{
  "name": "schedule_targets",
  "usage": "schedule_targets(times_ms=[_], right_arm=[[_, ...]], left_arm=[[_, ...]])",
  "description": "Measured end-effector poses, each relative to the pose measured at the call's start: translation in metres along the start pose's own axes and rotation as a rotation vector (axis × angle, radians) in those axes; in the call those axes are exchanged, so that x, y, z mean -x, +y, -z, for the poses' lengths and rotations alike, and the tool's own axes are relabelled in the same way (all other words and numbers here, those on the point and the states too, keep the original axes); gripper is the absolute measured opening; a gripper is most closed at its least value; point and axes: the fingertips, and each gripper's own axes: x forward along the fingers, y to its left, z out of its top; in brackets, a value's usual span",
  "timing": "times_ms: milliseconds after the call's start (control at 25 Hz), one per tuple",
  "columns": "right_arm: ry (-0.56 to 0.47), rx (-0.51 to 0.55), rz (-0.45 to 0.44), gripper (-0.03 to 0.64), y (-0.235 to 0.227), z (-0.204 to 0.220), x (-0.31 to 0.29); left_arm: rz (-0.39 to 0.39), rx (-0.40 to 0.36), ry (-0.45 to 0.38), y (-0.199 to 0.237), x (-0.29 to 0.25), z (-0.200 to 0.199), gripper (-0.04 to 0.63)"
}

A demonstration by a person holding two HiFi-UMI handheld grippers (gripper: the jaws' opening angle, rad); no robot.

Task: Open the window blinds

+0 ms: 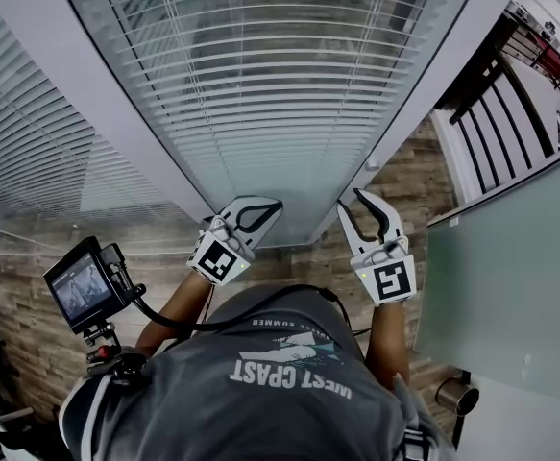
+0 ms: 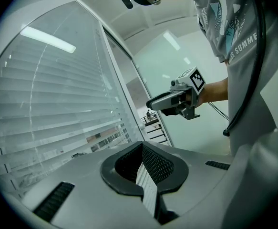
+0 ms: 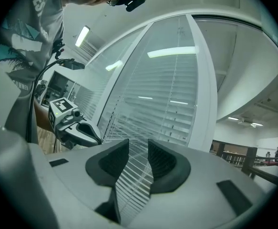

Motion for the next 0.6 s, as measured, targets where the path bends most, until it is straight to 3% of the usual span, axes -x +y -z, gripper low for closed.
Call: schedule_targets(times_ms=[120, 280, 600], right_arm=[[0.003, -0.006, 0.011, 0.110, -0.001, -0.009, -0.002], [0.015, -0.009, 0.020, 0.095, -0.002, -0.010, -0.002], [0.024, -0.009, 0.031, 0.094, -0.001, -0.011, -0.004]], left_arm=[[0.004, -0.004, -0.016, 0.006, 0.005, -0.008, 0.003], [0.015, 0.016, 0.032, 0.006, 0.009, -0.003, 0.003], [0.008, -0.006, -0.012, 0.010, 0.011, -0.010, 0.003]])
